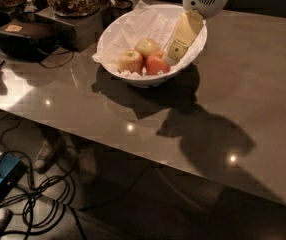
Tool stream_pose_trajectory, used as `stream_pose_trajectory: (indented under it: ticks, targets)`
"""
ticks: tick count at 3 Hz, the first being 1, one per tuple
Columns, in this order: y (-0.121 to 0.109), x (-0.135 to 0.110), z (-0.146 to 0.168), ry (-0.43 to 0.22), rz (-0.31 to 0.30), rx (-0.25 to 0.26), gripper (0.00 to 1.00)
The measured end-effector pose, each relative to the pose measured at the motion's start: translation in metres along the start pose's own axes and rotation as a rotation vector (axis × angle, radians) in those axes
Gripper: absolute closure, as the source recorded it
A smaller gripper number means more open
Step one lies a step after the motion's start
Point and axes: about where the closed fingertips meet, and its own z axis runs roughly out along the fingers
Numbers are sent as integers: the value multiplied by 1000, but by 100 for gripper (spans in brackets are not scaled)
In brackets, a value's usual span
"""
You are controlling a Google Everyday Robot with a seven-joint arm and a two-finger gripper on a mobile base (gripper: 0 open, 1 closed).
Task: Pick apple from white bowl
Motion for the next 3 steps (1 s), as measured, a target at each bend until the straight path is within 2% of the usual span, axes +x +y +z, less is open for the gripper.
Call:
stream_pose_trajectory:
  ticks: [1, 3]
  targets:
    - [-13, -13, 20, 0, 34, -51, 2]
    - [-29, -26, 52, 28, 60, -94, 3]
